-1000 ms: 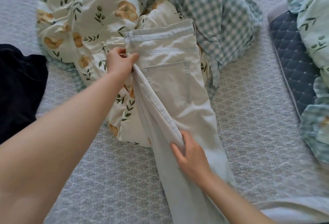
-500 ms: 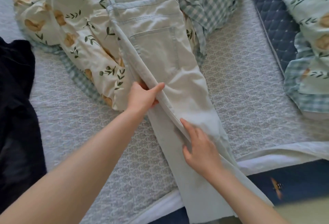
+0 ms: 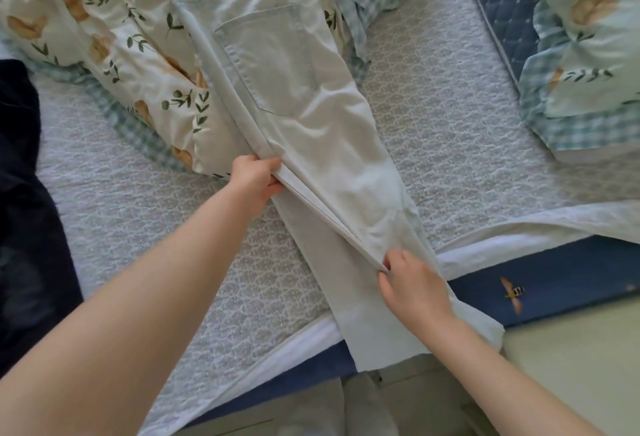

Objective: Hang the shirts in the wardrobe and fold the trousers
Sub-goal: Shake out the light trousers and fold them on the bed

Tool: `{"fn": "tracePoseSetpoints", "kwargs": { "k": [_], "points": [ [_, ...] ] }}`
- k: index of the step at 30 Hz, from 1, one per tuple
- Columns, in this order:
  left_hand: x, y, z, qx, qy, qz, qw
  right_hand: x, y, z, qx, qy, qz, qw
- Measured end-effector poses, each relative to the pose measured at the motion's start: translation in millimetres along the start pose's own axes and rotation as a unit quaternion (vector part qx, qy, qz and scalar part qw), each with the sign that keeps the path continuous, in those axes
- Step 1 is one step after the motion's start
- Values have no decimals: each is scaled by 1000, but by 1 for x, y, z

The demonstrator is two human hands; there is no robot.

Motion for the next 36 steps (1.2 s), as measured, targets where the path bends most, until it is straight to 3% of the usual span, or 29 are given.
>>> {"fn": "tracePoseSetpoints", "kwargs": {
  "k": [5,10,22,28,36],
  "points": [
    [24,-15,15,-22,-12,3,1000,6,-29,20,-43,14,-77,996],
    [73,-40,37,51,90,-55,993,-5,-37,43,-2,29,-118,993],
    [120,-51,43,-34,57,-53,996,-110,-65,34,52,-91,-16,994],
    [149,-70,67,16,107,-76,991,-109,-99,44,42,-65,-57,995],
    [198,-111,86,144,100,-145,974,-62,-134,77,136,-25,-136,981]
  ]
}}
Point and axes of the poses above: each hand's wrist, its own y-axis towards the middle knuckle, its own z-axis out of the palm, x = y × z, the point moved 2 cm from there along y, towards the middle knuckle, and after that the axes turned 5 degrees about x, right-handed, at the moved point
